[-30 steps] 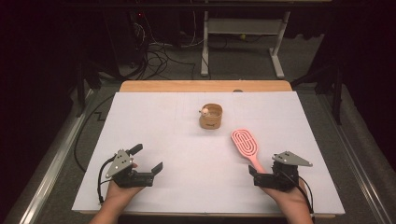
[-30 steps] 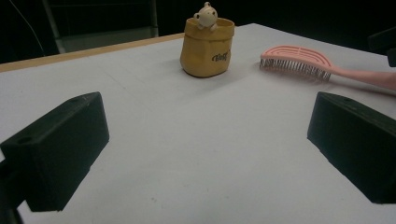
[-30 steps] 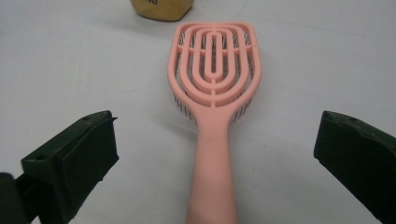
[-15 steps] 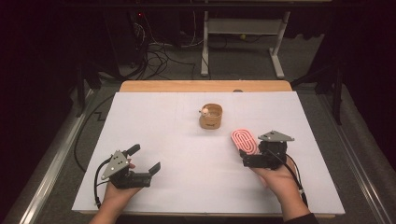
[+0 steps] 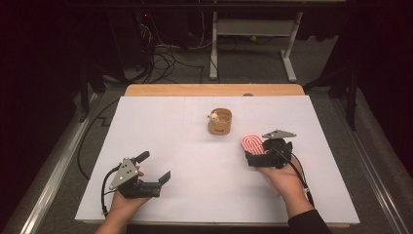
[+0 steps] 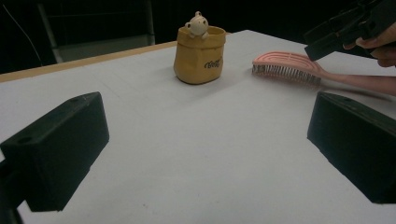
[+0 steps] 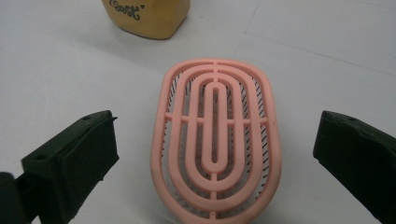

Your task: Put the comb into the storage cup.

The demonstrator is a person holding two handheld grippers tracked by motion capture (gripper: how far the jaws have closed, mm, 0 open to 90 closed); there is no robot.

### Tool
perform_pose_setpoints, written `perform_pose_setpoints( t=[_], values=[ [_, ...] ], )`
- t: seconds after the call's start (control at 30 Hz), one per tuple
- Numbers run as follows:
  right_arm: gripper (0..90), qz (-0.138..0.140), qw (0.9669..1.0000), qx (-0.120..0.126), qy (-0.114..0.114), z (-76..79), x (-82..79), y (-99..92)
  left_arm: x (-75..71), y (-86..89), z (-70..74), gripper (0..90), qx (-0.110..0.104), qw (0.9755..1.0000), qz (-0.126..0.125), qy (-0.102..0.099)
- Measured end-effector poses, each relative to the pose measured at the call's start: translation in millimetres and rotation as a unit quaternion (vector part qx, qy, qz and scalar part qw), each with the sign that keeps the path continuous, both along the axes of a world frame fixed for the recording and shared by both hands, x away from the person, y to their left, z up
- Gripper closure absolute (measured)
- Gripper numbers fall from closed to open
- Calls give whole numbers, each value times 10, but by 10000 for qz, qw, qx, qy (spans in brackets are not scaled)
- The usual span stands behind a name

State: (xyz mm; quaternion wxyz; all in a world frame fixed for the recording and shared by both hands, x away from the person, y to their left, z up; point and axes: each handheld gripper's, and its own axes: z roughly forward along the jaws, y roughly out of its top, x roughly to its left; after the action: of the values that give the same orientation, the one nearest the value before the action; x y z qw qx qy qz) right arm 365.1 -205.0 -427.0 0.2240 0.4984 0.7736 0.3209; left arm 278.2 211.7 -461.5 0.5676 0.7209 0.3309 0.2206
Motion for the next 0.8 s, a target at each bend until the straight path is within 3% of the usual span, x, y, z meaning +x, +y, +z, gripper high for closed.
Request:
perform_pose_setpoints(
  t=[0.43,0.6,0.63,0.8],
  values=[
    [13,-43,9993,-10,375,-111,166,29,1,-2,0,0,0,10000,22,-7],
    [59,-87,9986,-19,523,-121,202,20,3,-5,-1,0,-4,10000,8,-15],
    [112,-34,9983,2,583,-121,213,22,8,-2,-1,0,-6,10000,11,-8],
    [148,-49,9980,-88,625,-124,234,42,13,-12,-1,0,-17,10000,5,-19]
  ],
)
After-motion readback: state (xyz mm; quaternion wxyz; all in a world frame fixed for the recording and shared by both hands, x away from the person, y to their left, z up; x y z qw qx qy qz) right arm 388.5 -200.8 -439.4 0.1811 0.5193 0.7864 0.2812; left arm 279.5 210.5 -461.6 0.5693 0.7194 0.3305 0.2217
